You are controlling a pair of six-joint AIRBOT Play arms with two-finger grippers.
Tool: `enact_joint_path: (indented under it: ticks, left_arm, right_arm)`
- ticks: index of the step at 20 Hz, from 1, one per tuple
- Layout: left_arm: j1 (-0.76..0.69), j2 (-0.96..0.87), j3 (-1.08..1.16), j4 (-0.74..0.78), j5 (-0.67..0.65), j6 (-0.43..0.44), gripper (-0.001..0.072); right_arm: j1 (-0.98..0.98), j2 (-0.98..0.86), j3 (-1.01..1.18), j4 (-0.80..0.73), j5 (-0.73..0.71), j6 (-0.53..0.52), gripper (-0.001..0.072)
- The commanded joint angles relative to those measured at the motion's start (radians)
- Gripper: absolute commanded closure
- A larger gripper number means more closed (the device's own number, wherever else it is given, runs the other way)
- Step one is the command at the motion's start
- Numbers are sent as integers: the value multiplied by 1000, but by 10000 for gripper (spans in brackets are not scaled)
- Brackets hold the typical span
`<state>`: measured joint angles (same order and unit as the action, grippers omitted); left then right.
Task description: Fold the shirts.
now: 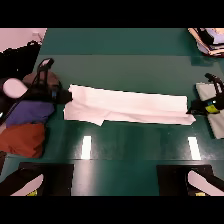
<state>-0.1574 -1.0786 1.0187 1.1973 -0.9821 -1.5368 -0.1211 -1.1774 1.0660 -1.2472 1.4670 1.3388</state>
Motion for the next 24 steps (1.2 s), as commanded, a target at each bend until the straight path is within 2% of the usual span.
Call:
enact_joint_path:
  ticks: [1, 3, 4, 5, 6, 8, 11, 12, 13, 14, 15, 16, 19, 20, 23, 24]
  left_arm:
    - [21, -230, 170, 10, 108, 11, 683]
    - [25, -315, 239, -1, 149, 24, 682]
    - [25, -344, 266, -2, 158, 26, 605]
    - [25, -370, 291, -5, 159, 25, 286]
    - [25, -386, 312, -11, 153, 25, 81]
    - [25, -389, 338, -10, 126, 26, 80]
    - [25, -389, 388, -13, -6, 26, 83]
    - [25, -388, 390, -24, -37, 26, 215]
    - [25, -388, 390, -27, -64, 26, 433]
    - [25, -388, 390, -29, -79, 26, 574]
    - [25, -388, 390, -38, -80, 26, 592]
    - [25, -388, 390, -63, -76, 26, 591]
    - [19, -397, 389, -148, -68, 27, 593]
    - [7, -406, 388, -150, -57, 27, 671]
    - [-72, -449, 387, -157, -32, 40, 684]
    - [-120, -474, 387, -159, -4, 50, 684]
  right_arm:
    - [13, -178, 126, 0, -13, 5, 694]
    - [8, -242, 184, 21, -23, 4, 693]
    - [-3, -271, 212, 45, -34, 1, 652]
    - [-17, -296, 236, 78, -50, -8, 475]
    - [-33, -323, 260, 121, -58, -19, 349]
    - [-79, -358, 289, 203, -36, -58, 327]
    - [-164, -352, 250, 232, -2, -101, 326]
    - [-202, -337, 210, 233, -3, -122, 327]
    - [-238, -324, 169, 233, -14, -138, 325]
    - [-274, -315, 127, 234, -28, -154, 308]
    - [-306, -311, 88, 234, -42, -162, 171]
    - [-341, -313, 51, 235, -52, -163, 120]
    - [-381, -359, -11, 254, -58, -204, 145]
    - [-380, -382, -15, 279, -60, -217, 165]
    - [-337, -437, -13, 364, -98, -223, 167]
    - [-299, -453, -13, 365, -114, -225, 238]
